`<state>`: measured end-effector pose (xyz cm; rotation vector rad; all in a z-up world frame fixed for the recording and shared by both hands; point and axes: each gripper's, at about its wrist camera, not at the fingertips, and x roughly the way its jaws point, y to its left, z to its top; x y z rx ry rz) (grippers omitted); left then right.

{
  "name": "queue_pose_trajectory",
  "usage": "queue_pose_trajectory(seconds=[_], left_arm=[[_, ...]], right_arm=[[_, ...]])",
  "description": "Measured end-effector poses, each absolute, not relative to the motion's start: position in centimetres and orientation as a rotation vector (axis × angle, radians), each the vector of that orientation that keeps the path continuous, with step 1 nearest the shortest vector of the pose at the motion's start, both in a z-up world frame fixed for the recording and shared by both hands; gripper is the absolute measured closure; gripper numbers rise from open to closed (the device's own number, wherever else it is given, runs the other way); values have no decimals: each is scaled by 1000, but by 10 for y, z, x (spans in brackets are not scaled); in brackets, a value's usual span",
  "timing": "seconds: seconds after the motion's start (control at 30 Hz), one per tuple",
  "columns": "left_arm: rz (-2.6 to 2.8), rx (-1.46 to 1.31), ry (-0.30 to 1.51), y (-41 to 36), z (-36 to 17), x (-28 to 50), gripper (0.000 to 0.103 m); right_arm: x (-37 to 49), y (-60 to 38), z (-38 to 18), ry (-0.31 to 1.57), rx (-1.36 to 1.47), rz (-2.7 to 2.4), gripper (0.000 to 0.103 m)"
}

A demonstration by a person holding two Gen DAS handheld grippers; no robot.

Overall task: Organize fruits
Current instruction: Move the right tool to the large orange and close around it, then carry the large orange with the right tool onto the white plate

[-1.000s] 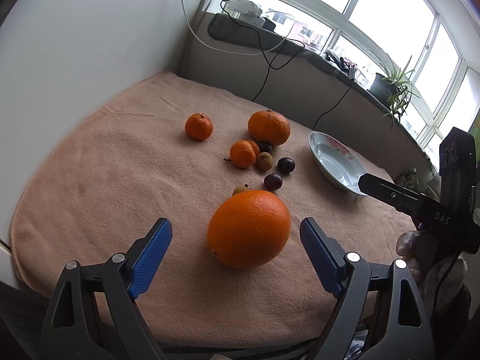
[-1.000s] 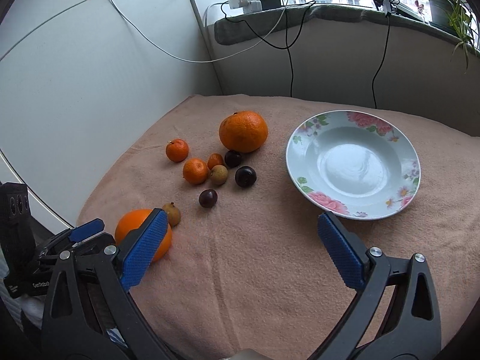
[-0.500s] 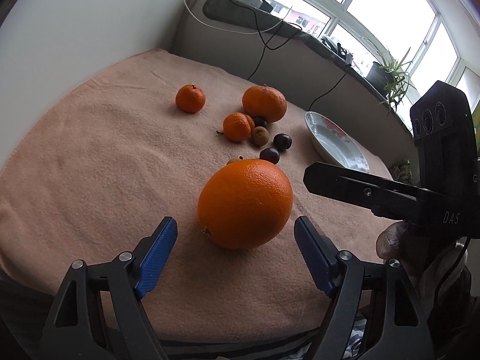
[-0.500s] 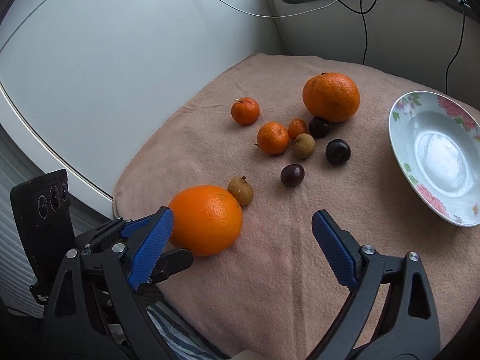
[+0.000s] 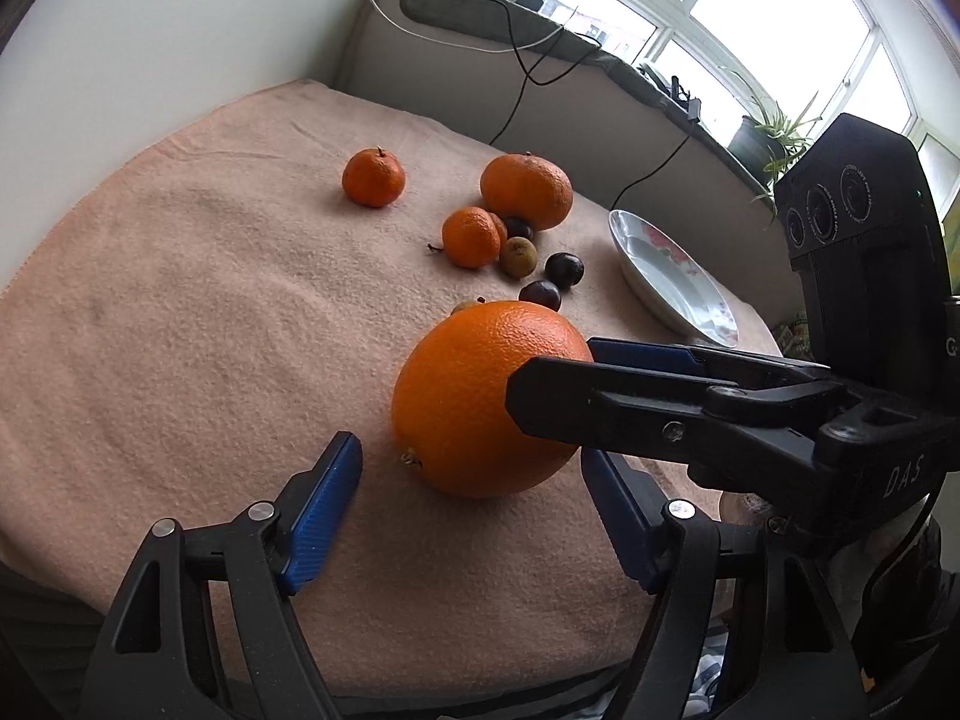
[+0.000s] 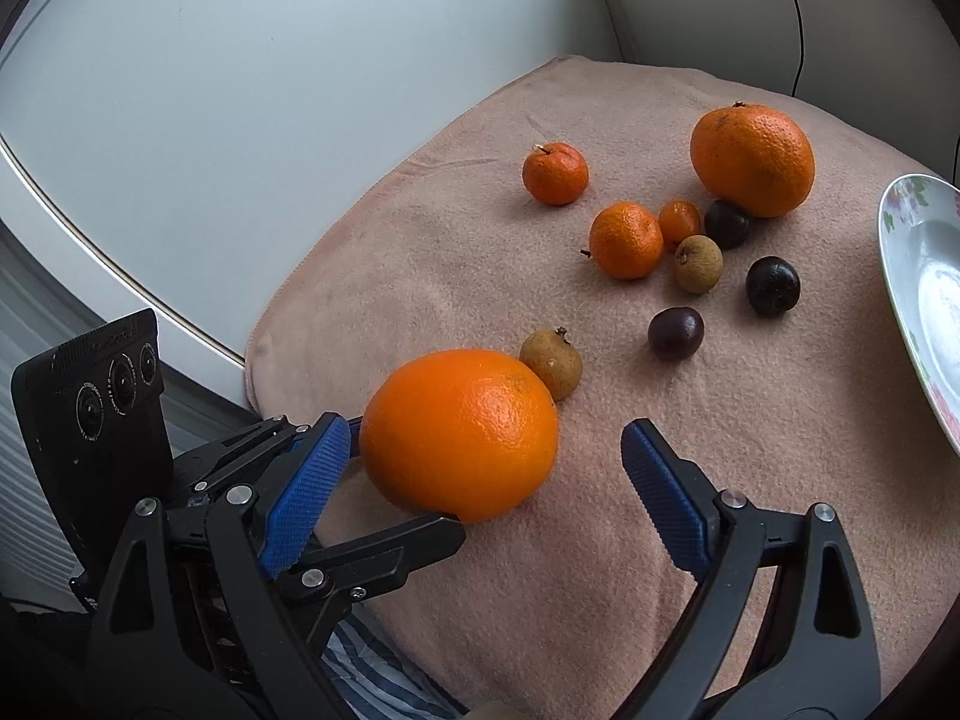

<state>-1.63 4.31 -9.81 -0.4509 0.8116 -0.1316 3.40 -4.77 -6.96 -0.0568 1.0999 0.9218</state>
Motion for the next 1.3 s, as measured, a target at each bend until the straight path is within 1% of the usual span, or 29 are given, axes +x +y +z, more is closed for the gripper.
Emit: queue_pose_trajectory(seconds=[0.17, 0.3, 0.4, 0.47, 0.53, 0.87, 1.3], left_arm=[[-135, -449, 813, 41, -98, -15, 28], [-141, -452, 813, 40, -98, -14, 29], [-145, -457, 813, 41, -98, -13, 29], [-149, -458, 814, 40, -98, -12, 30], [-156, -457, 813, 39, -97, -11, 35], [-145, -426, 808, 33, -94, -9, 35], [-201, -373, 773, 7, -73, 7, 35]], right_arm=[[34, -42, -73, 1116, -73, 934, 13], [33, -37, -78, 1133, -77, 947, 19], [33, -36, -80, 1143, -71, 959, 21], [33, -35, -81, 1150, -65, 969, 24], [32, -35, -81, 1148, -65, 970, 24], [29, -41, -78, 1141, -46, 959, 25], [31, -79, -51, 1069, -16, 911, 25]])
